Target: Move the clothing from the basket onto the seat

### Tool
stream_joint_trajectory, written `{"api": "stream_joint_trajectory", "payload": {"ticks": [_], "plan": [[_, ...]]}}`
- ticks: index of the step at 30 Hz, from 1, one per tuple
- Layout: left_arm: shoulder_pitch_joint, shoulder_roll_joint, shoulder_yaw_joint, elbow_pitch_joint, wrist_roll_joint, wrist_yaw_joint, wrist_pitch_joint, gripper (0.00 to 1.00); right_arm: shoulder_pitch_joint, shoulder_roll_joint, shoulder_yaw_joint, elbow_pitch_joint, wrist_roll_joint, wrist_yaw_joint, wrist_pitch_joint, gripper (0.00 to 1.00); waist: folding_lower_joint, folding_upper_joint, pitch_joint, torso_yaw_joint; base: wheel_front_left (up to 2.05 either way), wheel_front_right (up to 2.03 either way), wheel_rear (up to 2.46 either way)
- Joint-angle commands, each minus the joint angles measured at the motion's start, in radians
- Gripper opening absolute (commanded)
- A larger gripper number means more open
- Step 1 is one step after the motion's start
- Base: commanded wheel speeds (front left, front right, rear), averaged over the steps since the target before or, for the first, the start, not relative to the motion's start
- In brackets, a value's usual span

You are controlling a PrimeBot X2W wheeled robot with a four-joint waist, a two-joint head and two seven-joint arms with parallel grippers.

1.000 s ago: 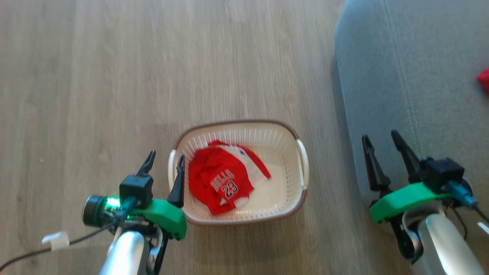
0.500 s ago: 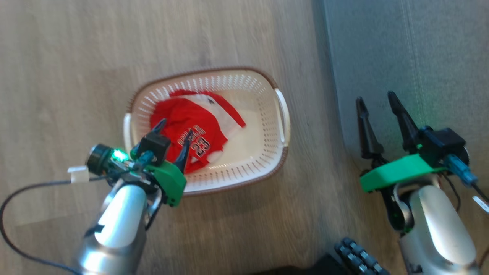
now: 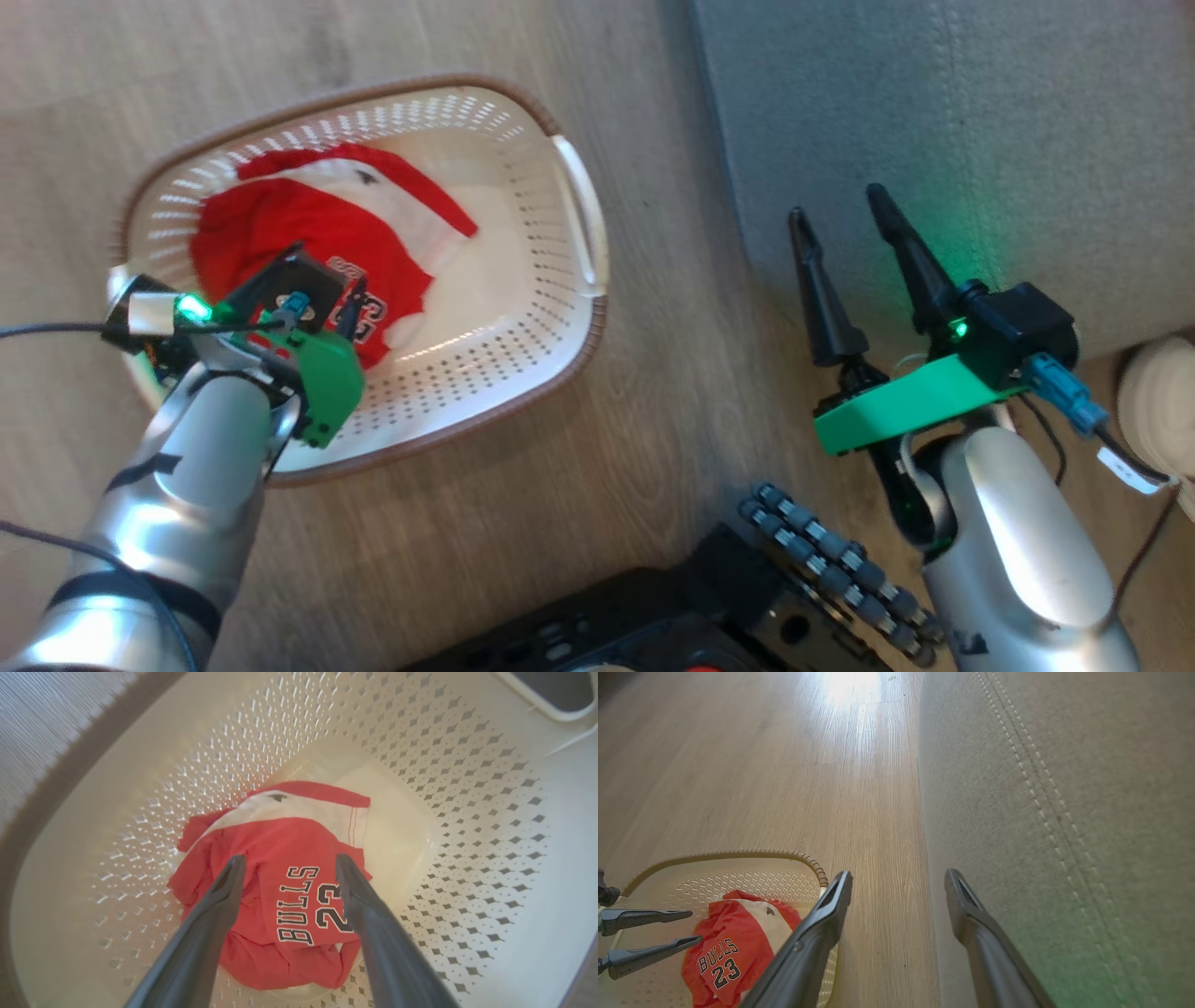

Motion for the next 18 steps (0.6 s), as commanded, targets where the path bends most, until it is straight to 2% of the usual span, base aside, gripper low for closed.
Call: {"api": "stream_joint_trajectory", "payload": {"ticks": [1,8,15,18], "plan": [[-0.001,0.027,0.011,0.008,0.008,-0.003,-0.010,1.00,0.018,0.006,0.025,-0.030,0.012,0.000,-0.009,1.00,-0.0001,0.0001,0.040,-0.042,0.00,0.00,0.00],[-0.097,0.007,0.016,0.196,-0.017,-0.005,0.019,1.00,0.033,0.006,0.055,-0.061,0.063,0.000,-0.009,1.00,-0.0001,0.0001,0.080,-0.074,0.00,0.00,0.00],[-0.172,0.002,0.000,0.248,-0.008,0.053,0.093,1.00,0.058,0.006,0.061,-0.085,0.077,0.000,-0.009,1.00,-0.0001,0.0001,0.114,-0.071,0.00,0.00,0.00],[-0.187,-0.002,0.004,0.254,-0.015,0.064,0.121,1.00,0.062,0.006,0.062,-0.089,0.075,0.000,-0.009,1.00,-0.0001,0.0001,0.123,-0.069,0.00,0.00,0.00]]}}
